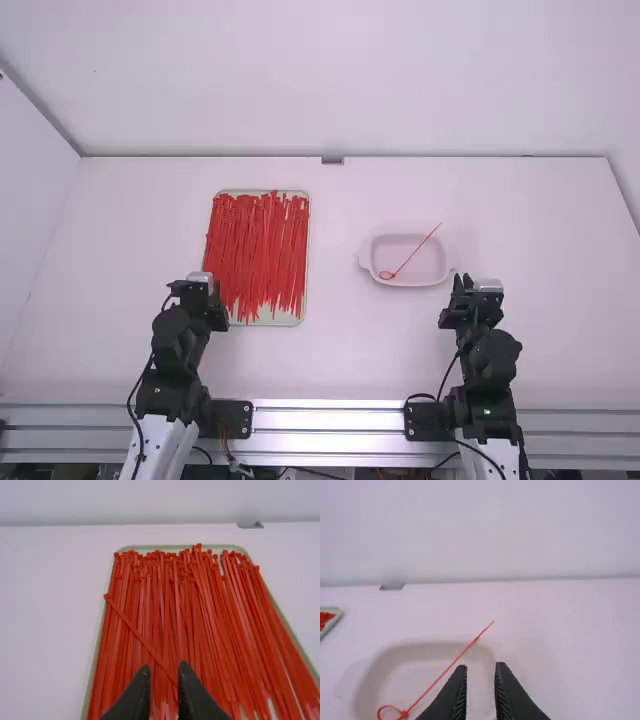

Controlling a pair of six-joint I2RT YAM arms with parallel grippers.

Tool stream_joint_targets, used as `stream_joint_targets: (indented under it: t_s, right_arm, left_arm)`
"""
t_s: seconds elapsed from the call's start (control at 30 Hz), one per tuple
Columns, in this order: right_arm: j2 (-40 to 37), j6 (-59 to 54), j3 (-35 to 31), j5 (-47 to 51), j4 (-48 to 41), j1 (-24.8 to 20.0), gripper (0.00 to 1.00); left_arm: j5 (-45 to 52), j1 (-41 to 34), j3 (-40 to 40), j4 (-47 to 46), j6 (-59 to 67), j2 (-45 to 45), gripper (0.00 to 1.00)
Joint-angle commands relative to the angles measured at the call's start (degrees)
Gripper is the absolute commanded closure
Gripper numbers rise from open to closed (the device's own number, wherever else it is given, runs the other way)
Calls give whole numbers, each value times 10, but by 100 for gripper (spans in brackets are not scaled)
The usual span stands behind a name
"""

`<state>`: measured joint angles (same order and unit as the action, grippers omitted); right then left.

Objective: Fasten the cable tie

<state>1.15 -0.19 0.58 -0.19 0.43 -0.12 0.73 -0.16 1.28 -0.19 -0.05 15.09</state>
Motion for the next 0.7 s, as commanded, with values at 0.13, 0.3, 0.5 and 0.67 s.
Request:
stream_joint_targets:
  t_s: [0.13,0.3,0.5,0.67]
  right_arm:
    - [-11,2,-6,2,-4,1,94]
    - [-11,2,-6,2,-4,1,99]
    - [-11,2,-6,2,-4,1,100]
    - [-11,2,-6,2,-4,1,100]
  left_arm:
    - [-7,2,-13,2,1,-58,97]
    - [-7,2,-13,2,1,-90,100]
    - [-7,2,-13,2,1,-131,100]
    - [-7,2,-13,2,1,-151,100]
